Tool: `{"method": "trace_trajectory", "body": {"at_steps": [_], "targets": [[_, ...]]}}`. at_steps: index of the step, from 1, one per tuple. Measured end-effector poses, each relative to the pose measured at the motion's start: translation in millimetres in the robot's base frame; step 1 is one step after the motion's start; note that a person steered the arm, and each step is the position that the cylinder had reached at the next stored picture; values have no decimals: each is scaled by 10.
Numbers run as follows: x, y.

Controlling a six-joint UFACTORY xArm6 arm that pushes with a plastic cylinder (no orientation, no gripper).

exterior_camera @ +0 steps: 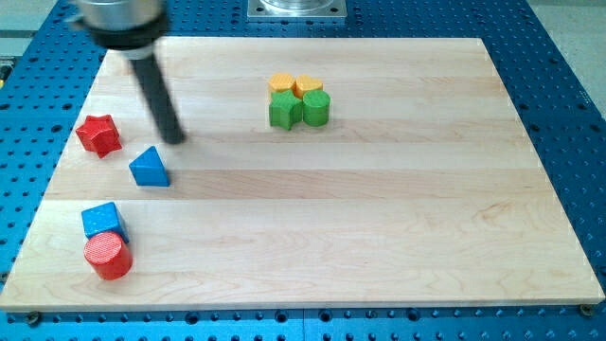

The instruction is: Push the triangle into the red star

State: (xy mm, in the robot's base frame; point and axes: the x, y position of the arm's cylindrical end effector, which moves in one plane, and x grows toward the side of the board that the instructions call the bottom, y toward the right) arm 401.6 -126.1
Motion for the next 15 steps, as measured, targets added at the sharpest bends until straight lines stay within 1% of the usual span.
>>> {"method": "trace_trajectory", "body": {"at_steps": [1, 2, 3, 4, 5, 6, 7, 8, 9, 10, 11, 13, 14, 15], "targets": [[401, 413], [631, -111], [576, -512], [852, -624], [1169, -937], [1172, -1199], [984, -1315], [601, -861], [396, -642], [476, -600], [378, -330], [192, -165], [21, -19], [4, -350]]}}
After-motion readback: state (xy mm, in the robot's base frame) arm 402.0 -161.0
